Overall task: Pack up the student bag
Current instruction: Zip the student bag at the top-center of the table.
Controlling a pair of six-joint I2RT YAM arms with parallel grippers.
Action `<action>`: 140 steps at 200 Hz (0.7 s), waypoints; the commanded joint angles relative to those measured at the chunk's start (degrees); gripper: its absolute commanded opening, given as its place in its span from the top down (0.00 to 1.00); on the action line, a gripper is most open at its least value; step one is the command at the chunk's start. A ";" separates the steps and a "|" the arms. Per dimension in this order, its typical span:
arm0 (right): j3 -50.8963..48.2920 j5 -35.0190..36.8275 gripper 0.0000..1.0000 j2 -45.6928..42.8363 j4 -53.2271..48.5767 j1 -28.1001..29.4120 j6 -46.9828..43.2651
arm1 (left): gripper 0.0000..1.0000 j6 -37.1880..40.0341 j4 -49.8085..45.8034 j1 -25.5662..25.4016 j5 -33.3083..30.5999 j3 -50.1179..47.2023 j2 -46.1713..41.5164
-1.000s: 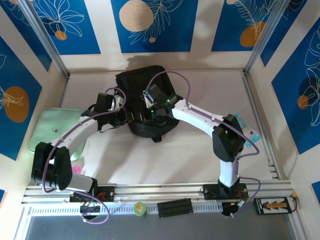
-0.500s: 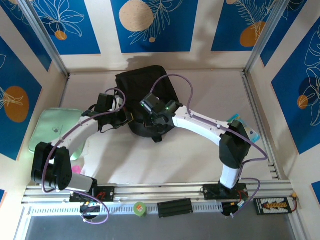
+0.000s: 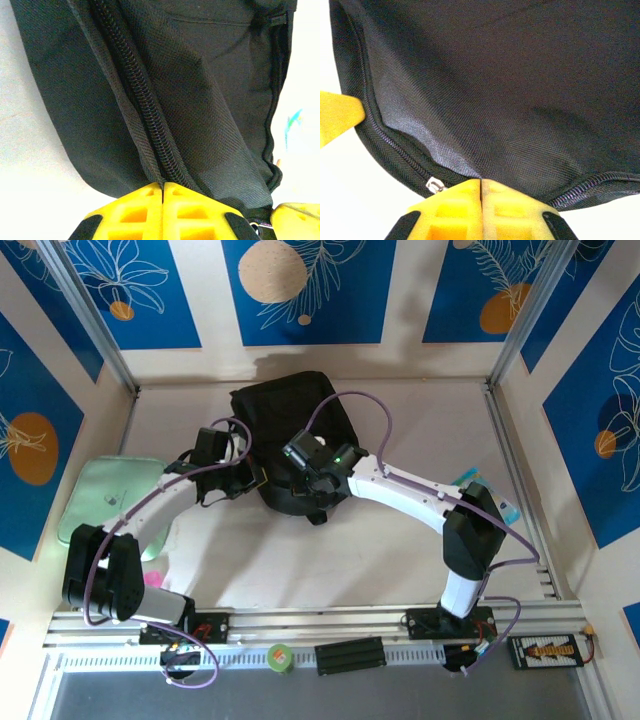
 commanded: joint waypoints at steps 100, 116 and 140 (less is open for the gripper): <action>-7.01 -21.78 1.00 -0.55 6.45 -2.44 -1.85 | 0.47 -8.77 -4.90 -3.58 -12.75 -1.37 -9.11; -7.58 -23.42 1.00 -0.73 7.49 -2.70 -1.65 | 0.40 -15.09 1.43 -5.20 -13.05 -6.26 -10.50; -8.37 -27.56 1.00 -1.20 9.79 -2.71 -2.31 | 0.37 -20.37 12.27 -6.57 -9.74 -10.73 -8.63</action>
